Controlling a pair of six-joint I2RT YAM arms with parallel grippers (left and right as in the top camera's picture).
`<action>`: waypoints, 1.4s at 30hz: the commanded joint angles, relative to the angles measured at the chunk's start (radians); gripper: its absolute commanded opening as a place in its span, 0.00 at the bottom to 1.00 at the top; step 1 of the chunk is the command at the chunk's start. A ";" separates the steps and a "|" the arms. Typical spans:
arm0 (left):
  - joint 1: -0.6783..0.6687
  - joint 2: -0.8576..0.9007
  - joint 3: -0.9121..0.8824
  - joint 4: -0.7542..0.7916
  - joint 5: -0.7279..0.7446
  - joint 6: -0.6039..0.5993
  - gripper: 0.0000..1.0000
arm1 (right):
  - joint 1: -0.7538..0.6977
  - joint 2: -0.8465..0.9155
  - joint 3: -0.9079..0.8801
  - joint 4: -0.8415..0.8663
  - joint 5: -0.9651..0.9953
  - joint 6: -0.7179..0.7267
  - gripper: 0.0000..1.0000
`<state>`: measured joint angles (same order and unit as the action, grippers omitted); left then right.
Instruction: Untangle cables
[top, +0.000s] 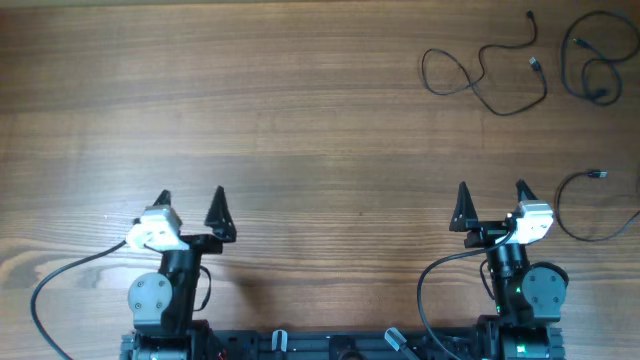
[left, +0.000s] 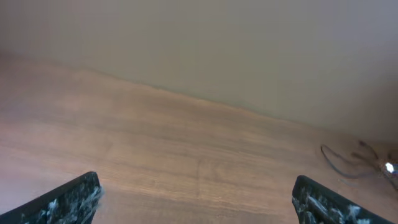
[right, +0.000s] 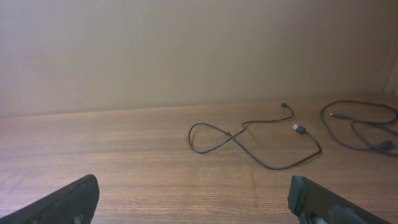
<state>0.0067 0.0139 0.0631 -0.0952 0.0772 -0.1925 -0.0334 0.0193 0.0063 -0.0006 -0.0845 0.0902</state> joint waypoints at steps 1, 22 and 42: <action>0.002 -0.009 -0.033 0.021 0.135 0.148 1.00 | 0.006 -0.009 -0.001 0.002 0.014 0.016 1.00; 0.002 0.102 -0.056 0.031 0.056 0.133 1.00 | 0.006 -0.009 -0.001 0.002 0.014 0.017 1.00; 0.002 -0.011 -0.056 0.030 0.056 0.133 1.00 | 0.006 -0.009 -0.001 0.002 0.014 0.016 1.00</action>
